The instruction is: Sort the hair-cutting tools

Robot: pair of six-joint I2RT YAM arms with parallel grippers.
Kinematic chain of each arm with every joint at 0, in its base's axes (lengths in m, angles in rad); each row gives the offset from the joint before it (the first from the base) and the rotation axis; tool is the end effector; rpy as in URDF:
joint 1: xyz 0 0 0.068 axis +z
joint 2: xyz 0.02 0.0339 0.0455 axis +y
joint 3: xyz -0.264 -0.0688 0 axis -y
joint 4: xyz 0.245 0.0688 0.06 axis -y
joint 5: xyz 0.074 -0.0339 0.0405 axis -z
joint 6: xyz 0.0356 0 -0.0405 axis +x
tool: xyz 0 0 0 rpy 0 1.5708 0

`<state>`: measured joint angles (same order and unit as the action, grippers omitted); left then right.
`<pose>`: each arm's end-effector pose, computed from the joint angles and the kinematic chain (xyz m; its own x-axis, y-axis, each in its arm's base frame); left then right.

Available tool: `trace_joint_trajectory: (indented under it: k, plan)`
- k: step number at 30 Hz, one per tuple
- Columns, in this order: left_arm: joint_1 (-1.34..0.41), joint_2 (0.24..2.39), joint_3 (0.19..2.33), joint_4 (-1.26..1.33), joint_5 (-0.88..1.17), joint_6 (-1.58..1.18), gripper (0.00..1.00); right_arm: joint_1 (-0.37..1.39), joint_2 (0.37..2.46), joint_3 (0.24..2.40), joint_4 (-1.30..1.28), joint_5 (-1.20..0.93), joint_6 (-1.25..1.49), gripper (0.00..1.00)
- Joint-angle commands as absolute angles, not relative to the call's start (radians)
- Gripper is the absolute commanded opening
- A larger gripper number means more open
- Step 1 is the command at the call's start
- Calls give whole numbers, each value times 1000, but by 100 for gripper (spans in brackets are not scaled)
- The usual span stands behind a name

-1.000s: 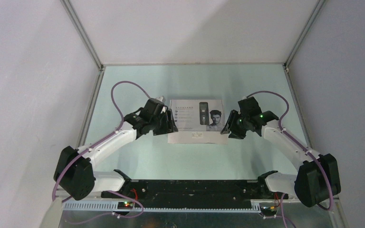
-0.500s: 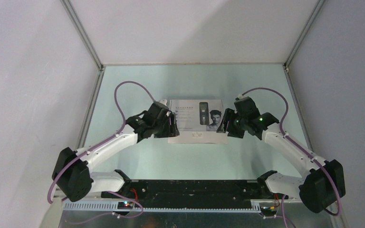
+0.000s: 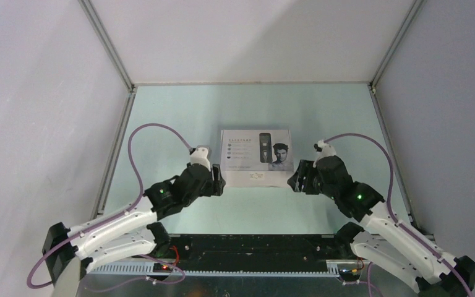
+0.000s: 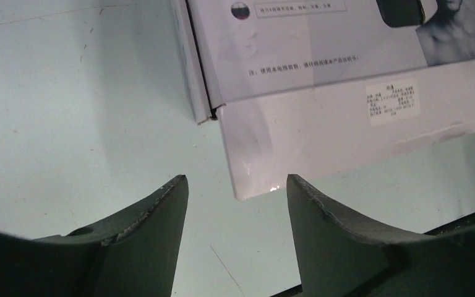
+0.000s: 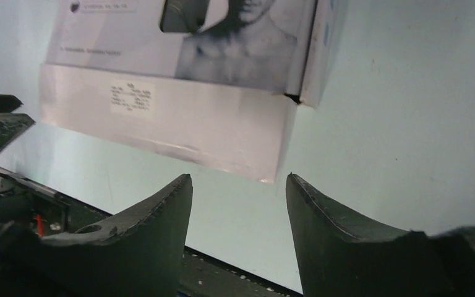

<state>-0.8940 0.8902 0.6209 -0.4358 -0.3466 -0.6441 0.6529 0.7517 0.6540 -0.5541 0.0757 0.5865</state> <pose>0.1271 -0.1389 0.2417 -0.6676 -0.0708 -0.7412 0.2130 0.9357 -0.2812 0.1318 0.0974 0.2632 -0.7102 0.1516 -0.6875 -0.1981 0.8941 0.4018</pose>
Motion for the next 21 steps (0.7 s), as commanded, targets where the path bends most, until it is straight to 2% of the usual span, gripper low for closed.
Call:
trace_joint_trajectory:
  k: [1,10,21]
  plan:
    - [-972,810,521,-338,-513,-641,65,686,644,558,-482,162,580,61]
    - [-1002,779,374,-203,-542,-669,57,713,591,484,-470,237,549,56]
    - [-1029,864,365,-92,-555,-643,57,743,644,433,-377,218,497,45]
